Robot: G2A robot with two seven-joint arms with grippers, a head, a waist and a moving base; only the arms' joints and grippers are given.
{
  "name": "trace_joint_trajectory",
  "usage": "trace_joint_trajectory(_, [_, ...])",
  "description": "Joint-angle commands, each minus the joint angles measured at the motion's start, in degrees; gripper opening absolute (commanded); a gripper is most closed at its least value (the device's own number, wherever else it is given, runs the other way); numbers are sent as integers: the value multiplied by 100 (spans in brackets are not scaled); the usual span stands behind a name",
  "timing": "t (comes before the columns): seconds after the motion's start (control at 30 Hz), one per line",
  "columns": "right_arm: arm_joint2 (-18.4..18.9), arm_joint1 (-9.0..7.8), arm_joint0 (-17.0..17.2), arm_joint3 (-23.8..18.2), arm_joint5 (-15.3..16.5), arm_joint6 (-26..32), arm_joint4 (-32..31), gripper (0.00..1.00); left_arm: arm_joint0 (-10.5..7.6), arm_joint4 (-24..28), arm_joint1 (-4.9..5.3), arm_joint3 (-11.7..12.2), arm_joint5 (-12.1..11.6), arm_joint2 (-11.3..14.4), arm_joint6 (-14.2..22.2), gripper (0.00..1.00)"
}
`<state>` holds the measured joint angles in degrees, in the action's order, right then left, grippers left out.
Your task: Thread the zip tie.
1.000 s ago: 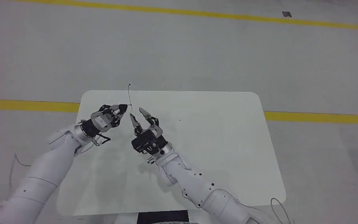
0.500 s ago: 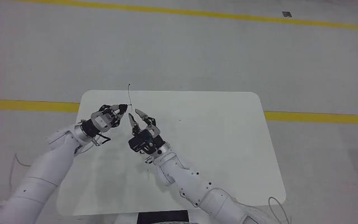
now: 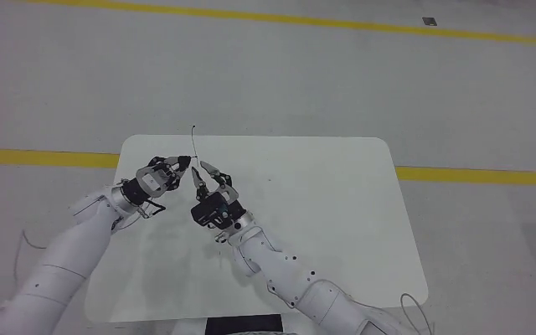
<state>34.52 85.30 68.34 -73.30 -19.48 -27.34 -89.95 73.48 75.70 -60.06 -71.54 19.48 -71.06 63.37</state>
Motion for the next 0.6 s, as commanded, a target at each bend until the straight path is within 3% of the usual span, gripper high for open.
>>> trace_joint_trajectory(0.0, [6, 9, -6, 10, 0, -12, 0, 18, 0, 0, 0, 0, 0, 0, 0, 0])
trace_joint_trajectory(0.43, [40, 65, -59, 99, 0, -33, 0, 15, 0, 0, 0, 0, 0, 0, 0, 0])
trace_joint_trajectory(0.57, [39, 77, -69, 123, 0, -41, 0, 6, 0, 0, 0, 0, 0, 0, 0, 0])
